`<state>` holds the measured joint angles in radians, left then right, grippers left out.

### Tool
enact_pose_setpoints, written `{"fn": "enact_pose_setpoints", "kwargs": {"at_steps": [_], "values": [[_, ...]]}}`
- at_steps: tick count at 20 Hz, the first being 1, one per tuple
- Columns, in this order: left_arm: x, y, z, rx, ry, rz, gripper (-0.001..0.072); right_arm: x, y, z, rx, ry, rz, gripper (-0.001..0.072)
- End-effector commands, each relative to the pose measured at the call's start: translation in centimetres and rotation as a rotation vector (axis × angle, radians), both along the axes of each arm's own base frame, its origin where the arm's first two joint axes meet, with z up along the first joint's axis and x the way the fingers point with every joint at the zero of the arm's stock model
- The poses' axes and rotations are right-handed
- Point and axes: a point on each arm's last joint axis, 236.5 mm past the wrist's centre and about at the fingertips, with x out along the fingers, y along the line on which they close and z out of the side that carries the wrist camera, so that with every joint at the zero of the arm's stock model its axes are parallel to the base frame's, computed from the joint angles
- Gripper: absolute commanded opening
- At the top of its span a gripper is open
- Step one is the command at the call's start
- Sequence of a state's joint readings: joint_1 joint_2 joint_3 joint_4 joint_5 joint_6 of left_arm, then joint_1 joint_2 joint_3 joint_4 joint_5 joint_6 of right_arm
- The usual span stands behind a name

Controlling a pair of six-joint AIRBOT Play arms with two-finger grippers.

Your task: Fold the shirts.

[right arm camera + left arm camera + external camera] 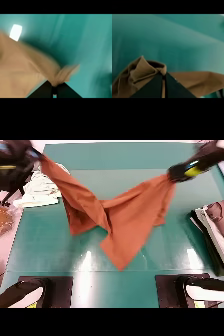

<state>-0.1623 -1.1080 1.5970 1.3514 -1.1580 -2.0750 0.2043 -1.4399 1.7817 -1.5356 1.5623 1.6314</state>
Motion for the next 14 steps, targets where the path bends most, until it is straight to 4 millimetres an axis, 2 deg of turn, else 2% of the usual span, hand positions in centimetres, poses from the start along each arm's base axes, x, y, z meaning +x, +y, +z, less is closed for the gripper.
{"fn": "enact_pose_setpoints", "kwargs": {"at_steps": [1,3,5,6,8,10,12,13,14], "values": [[5.0,1.6,-11.4,0.140,0.235,0.046,0.0029,3.4,0.9,-12.0,0.106,0.220,-0.068,0.0018],[7.7,1.5,-16.0,0.134,0.292,0.082,0.0030,6.2,0.7,-14.6,0.153,0.183,-0.111,0.0018],[10.1,1.2,-19.0,0.107,0.299,0.118,0.0030,8.9,0.4,-15.6,0.213,0.113,-0.156,0.0019],[11.1,1.1,-19.9,0.092,0.287,0.133,0.0030,10.0,0.3,-15.7,0.243,0.080,-0.177,0.0018],[13.3,1.0,-20.0,0.064,0.221,0.161,0.0030,12.4,-0.3,-15.2,0.289,-0.008,-0.218,0.0019],[15.8,1.1,-18.4,0.048,0.096,0.179,0.0030,15.1,-1.0,-14.0,0.310,-0.126,-0.249,0.0022],[17.2,1.6,-17.0,0.022,0.015,0.209,0.0031,16.7,-1.4,-12.7,0.321,-0.205,-0.261,0.0034],[17.6,2.0,-16.5,0.009,-0.003,0.223,0.0110,17.3,-1.6,-12.0,0.322,-0.234,-0.263,0.0136],[17.8,2.6,-16.4,0.002,-0.007,0.238,0.0516,18.0,-1.9,-10.9,0.310,-0.272,-0.244,0.0334]]}}
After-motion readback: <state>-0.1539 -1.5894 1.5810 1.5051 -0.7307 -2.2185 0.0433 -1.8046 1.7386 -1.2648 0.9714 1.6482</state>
